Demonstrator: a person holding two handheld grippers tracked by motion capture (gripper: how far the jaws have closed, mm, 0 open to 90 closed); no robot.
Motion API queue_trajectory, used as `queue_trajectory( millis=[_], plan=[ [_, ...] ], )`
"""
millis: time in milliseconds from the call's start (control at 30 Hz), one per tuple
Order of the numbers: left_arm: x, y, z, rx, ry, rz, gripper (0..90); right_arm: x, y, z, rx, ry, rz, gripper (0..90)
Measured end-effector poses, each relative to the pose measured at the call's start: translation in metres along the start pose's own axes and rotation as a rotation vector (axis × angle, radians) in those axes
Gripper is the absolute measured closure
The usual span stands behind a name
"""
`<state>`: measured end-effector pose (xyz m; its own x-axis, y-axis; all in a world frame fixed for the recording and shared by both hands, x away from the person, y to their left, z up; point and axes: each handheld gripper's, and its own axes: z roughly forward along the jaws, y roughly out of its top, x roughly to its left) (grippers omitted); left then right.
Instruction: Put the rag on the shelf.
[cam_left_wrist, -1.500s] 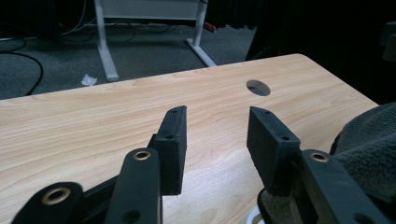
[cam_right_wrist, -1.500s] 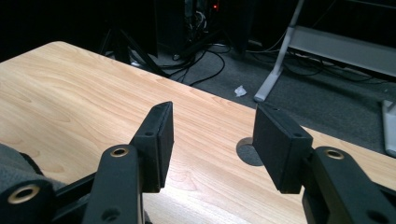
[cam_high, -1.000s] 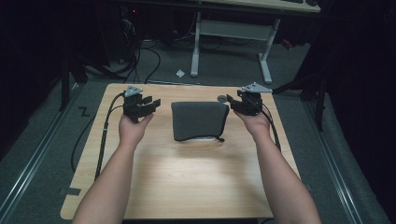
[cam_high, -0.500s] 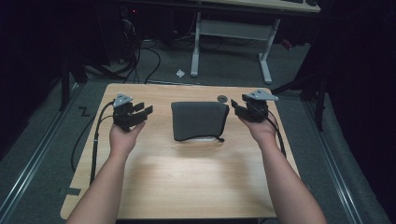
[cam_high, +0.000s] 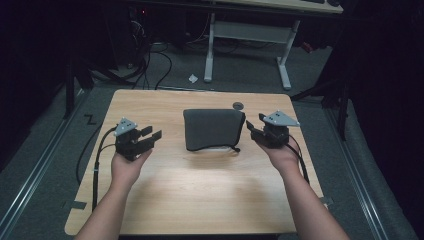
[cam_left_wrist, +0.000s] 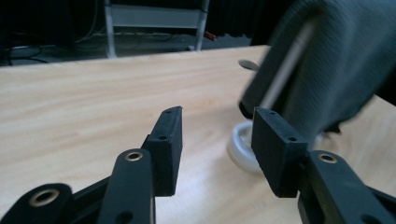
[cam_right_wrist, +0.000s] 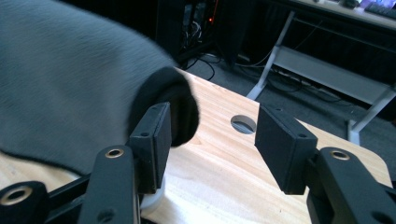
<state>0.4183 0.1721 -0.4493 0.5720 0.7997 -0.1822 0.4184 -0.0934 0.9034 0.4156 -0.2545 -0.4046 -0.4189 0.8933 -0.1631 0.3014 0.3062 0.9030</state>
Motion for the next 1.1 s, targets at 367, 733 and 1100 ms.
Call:
queue_trajectory(
  millis=[367,733,1100],
  plan=[
    [-0.034,-0.06,-0.003,0.114,-0.073,0.012,53.5,0.054,-0.045,-0.023,0.035,0.076,-0.059,47.3],
    [-0.101,-0.11,0.003,0.253,-0.154,0.116,50.9,0.104,-0.113,-0.026,0.142,0.167,-0.048,46.5],
    [-0.097,-0.108,0.005,0.254,-0.126,0.123,49.7,0.103,-0.126,-0.017,0.212,0.196,-0.057,44.7]
  ],
)
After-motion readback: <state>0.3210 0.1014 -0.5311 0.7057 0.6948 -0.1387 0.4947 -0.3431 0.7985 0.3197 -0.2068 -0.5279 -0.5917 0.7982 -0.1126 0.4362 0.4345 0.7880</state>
